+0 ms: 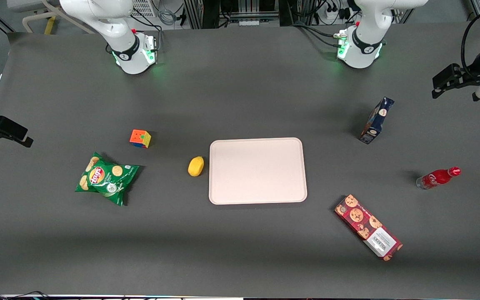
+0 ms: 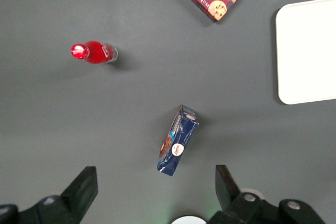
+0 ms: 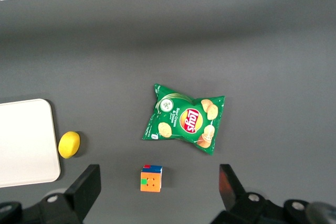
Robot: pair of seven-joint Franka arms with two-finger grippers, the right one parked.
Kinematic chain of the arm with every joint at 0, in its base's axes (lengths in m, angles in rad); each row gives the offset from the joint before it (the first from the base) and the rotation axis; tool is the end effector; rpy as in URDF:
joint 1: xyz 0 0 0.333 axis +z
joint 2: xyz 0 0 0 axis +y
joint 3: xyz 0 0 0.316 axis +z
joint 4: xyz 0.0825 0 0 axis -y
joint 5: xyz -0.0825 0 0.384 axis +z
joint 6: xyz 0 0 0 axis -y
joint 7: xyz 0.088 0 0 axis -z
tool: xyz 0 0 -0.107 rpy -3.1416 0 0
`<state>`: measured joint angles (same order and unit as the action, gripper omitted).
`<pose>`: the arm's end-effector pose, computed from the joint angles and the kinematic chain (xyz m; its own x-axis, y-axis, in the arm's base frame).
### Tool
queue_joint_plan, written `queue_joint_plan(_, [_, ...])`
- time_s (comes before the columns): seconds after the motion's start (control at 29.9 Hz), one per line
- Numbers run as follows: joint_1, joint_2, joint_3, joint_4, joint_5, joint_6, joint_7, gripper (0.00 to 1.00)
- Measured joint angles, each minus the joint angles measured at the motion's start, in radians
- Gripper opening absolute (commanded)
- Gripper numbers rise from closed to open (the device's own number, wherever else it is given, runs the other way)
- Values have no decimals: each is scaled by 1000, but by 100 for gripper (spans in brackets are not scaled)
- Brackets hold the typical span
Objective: Place cookie box on tray
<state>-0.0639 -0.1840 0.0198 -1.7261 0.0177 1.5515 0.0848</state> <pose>0.4934 -0.0189 0.6461 0.9917 -0.1285 0.0081 -0.1284 -0.9916 -0.0148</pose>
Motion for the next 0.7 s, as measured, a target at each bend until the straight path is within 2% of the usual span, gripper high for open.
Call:
queue_joint_plan(0.23, [-22, -1, -7, 87, 5, -155, 9, 100])
queue_joint_plan(0.37, [-25, -1, -22, 94, 13, -228, 91, 100])
queue_joint_plan(0.57, [-25, 10, -29, -10, 21, -234, 269, 100])
queue_joint_plan(0.7, [-22, 25, -20, -143, 25, -140, 361, 100])
